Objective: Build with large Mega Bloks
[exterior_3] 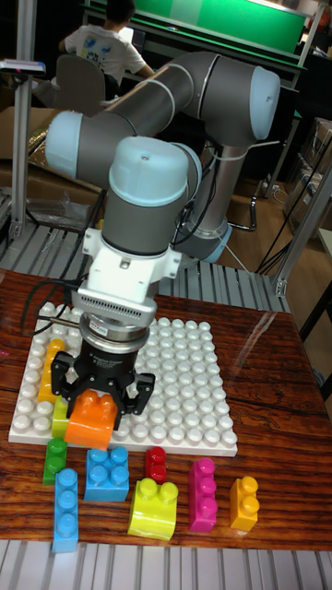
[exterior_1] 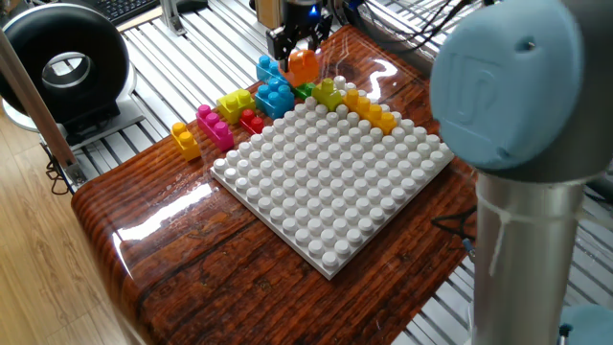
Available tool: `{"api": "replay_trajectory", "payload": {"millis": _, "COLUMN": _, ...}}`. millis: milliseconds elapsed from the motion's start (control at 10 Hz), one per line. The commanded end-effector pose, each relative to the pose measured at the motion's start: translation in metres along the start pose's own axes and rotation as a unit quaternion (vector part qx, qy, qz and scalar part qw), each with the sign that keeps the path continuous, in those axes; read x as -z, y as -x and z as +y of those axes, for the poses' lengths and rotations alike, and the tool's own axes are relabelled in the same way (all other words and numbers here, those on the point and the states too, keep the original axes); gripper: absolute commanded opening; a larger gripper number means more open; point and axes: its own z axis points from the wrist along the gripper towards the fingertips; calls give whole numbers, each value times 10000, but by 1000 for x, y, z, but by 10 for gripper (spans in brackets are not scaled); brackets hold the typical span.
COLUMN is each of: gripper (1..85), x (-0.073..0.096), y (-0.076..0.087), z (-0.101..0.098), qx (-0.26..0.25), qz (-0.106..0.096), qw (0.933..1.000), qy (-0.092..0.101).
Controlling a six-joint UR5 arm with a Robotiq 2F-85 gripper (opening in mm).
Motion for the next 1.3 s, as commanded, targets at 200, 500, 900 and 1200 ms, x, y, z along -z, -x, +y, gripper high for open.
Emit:
{"api": "replay_trajectory", "payload": {"millis": 200, "gripper": 10, "x": 1, "y": 1, "z": 16, "qx": 688, "qz": -184, "qw": 9972, "qy": 235}}
{"api": "replay_trajectory", "payload": {"millis": 500, "gripper": 10, "x": 2, "y": 1, "z": 31, "qx": 1129, "qz": -237, "qw": 9920, "qy": 507}}
{"api": "replay_trajectory", "payload": {"millis": 900, "gripper": 10, "x": 2, "y": 6, "z": 33, "qx": 945, "qz": -321, "qw": 9935, "qy": 551}}
{"api": "replay_trajectory", "payload": {"millis": 1200, "gripper": 10, "x": 8, "y": -25, "z": 14, "qx": 801, "qz": -415, "qw": 9946, "qy": 513}}
